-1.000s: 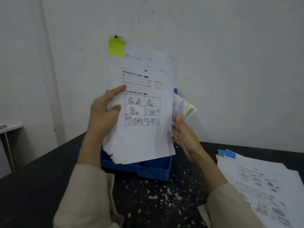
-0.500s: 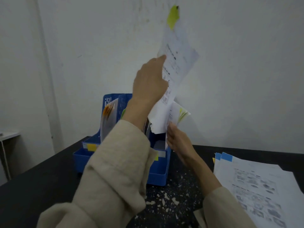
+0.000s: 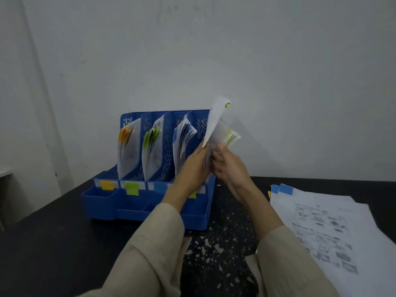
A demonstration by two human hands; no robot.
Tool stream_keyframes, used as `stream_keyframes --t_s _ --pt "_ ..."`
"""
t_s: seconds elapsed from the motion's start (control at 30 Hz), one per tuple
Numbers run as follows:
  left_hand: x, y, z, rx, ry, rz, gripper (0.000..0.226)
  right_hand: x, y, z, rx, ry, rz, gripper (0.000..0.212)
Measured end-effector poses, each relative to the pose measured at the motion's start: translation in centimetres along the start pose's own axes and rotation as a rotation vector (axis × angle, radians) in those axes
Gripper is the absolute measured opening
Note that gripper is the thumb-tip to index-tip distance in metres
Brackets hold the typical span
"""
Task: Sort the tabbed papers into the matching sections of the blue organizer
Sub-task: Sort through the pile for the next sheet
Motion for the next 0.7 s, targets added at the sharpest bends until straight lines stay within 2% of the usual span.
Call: stream_keyframes --t_s 0.17,0.27,0.33,0.47,0.6,0.7 --pt "1.4 1.1 -2.3 -0.056 -0.010 0.014 0.063 0.4 0.0 -0.4 -0.024 0.014 0.041 0.049" --pt "1.7 1.2 -2.1 -0.067 -0.032 -0.022 0.084 0.4 -0.2 -0.5 0.015 0.011 0.064 0.055" --pt "1.8 0.6 -1.6 -0.114 -0.017 0.019 0.099 0.5 -0.3 -0.5 0.038 0.016 0.065 0.059" --pt "0.9 -1.9 -0.3 -0.355 0.074 0.137 0.108 0.6 -0.2 -0.7 0.037 0.029 0.087 0.058" --pt "-0.2 -2.6 0.0 -0.468 0.091 0.064 0.109 0.6 -0.5 -0.8 0.026 0.026 0.107 0.055" --pt "0.1 -1.7 -0.4 -0.351 0.043 -0.017 0.114 0.6 -0.4 -0.8 0.024 0.032 0.100 0.055"
Point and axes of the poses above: each hand's wrist, its own x-axis away from the middle knuckle, its own y-axis out of the palm, z = x × y, the point moved 7 cm from there along -x, towards the middle knuckle, and after that the axes turned 4 degrees about z, right-handed, at the moved point
